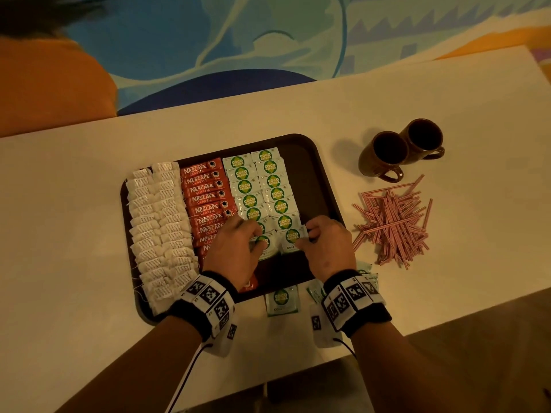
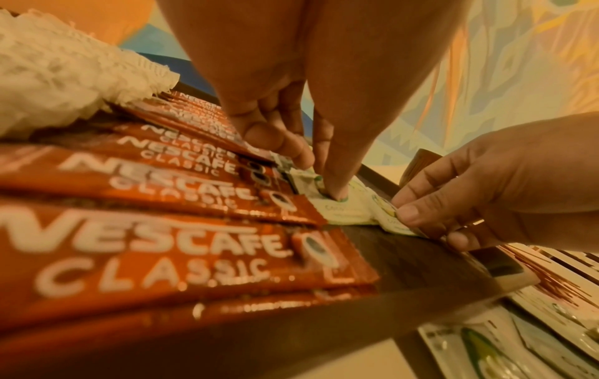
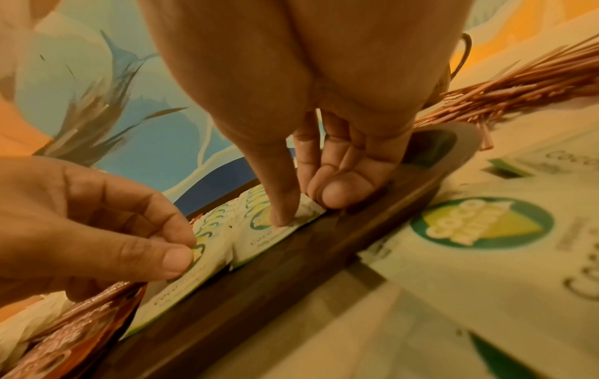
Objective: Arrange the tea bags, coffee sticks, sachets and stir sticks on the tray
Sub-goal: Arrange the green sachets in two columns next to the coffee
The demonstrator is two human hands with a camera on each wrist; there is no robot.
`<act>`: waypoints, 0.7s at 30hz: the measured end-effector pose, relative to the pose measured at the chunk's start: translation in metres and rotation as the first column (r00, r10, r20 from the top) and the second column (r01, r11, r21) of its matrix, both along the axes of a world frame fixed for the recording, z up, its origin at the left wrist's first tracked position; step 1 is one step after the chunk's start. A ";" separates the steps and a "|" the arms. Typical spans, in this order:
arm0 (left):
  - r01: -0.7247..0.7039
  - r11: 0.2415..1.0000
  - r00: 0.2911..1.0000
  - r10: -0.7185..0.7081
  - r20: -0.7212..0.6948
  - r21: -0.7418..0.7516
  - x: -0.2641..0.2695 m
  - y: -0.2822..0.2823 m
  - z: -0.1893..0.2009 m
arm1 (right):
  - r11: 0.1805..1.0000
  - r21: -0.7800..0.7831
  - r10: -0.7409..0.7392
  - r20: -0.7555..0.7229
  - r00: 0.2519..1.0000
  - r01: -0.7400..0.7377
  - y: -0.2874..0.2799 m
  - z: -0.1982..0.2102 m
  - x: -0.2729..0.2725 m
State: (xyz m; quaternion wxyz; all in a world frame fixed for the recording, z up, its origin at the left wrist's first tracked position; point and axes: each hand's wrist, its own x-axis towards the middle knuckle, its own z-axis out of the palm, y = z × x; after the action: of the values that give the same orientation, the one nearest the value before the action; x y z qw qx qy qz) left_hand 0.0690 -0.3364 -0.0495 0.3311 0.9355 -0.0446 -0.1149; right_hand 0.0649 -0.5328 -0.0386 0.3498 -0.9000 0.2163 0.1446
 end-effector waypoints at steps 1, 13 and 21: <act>0.000 1.000 1.000 0.000 -0.001 -0.002 0.000 0.000 0.000 | 1.000 0.005 0.002 0.001 1.000 -0.002 0.000 0.000 0.000; 0.014 1.000 0.999 -0.014 0.029 0.017 -0.003 0.000 0.004 | 0.991 -0.037 0.128 0.077 0.989 -0.126 0.008 -0.001 -0.002; 0.042 0.999 0.999 -0.042 0.005 0.022 -0.004 0.001 0.003 | 0.979 -0.077 0.195 0.043 0.980 -0.191 0.011 -0.006 -0.004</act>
State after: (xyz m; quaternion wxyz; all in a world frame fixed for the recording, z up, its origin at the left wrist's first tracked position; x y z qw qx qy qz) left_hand 0.0647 -0.3351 -0.0469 0.3183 0.9382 -0.0640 -0.1196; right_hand 0.0606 -0.5218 -0.0441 0.3065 -0.9322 0.1242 0.1470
